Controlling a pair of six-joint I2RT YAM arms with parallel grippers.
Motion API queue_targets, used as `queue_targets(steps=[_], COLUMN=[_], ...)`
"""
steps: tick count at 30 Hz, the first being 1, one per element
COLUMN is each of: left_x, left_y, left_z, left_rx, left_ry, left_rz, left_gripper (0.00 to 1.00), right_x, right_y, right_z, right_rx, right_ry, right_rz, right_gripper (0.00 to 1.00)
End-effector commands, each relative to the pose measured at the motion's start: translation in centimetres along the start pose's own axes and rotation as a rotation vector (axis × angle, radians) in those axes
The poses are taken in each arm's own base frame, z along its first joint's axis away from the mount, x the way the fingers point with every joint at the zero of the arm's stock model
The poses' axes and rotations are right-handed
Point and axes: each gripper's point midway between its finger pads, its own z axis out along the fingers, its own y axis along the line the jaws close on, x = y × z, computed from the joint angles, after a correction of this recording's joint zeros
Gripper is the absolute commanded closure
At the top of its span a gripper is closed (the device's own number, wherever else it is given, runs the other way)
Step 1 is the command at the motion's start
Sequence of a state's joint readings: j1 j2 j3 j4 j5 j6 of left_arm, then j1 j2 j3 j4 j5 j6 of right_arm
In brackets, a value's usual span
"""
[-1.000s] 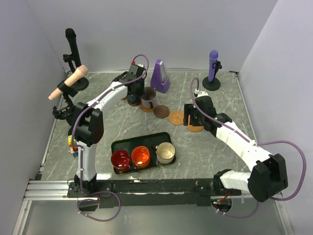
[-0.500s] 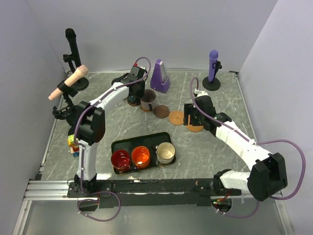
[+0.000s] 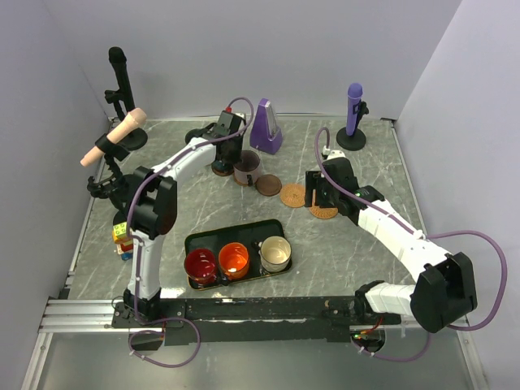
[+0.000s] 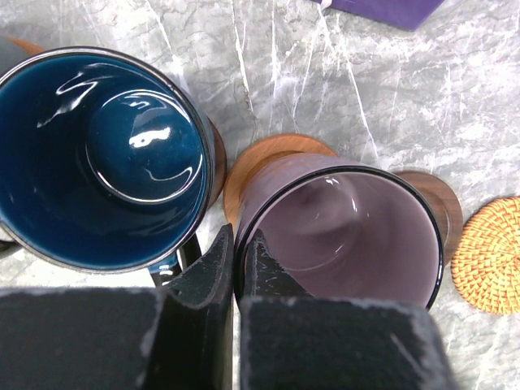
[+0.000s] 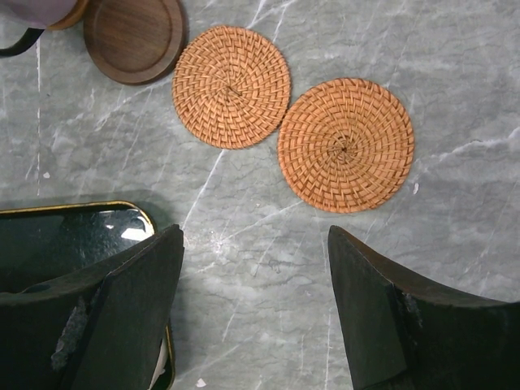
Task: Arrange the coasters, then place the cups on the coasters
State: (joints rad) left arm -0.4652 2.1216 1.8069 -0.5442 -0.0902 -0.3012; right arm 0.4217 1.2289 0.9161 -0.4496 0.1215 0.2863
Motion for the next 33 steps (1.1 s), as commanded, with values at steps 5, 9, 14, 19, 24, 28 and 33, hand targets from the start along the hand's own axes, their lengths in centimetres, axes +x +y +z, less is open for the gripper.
queue_targets(steps=[5, 9, 14, 19, 24, 28, 33], left_x=[-4.6, -4.6, -4.3, -4.4, -4.2, -4.1, -4.1], left_y=[-1.6, -1.6, -1.4, -1.2, -0.9, -0.8, -0.6], left_z=[-1.0, -0.9, -0.6, -0.6, -0.3, -0.2, -0.3], left_rx=[0.054, 0.051, 0.044, 0.032, 0.021, 0.006, -0.002], left_ry=[-0.136, -0.135, -0.131, -0.134, -0.126, -0.117, -0.119], left_rz=[0.01, 0.013, 0.019, 0.024, 0.021, 0.018, 0.016], left_gripper=[0.99, 0.99, 0.99, 0.99, 0.99, 0.97, 0.85], right_x=[-2.3, -2.4, -2.3, -2.2, -2.2, -2.2, -2.2], right_y=[0.3, 0.2, 0.3, 0.3, 0.3, 0.3, 0.3], right_z=[-0.5, -0.6, -0.5, -0.5, -0.6, -0.6, -0.6], right_rx=[0.003, 0.001, 0.001, -0.001, -0.004, -0.003, -0.001], right_ry=[-0.055, -0.058, -0.054, -0.054, -0.055, -0.055, -0.055], right_rz=[-0.008, -0.007, -0.006, -0.007, -0.008, -0.006, -0.006], right_gripper=[0.21, 0.21, 0.21, 0.21, 0.21, 0.21, 0.21])
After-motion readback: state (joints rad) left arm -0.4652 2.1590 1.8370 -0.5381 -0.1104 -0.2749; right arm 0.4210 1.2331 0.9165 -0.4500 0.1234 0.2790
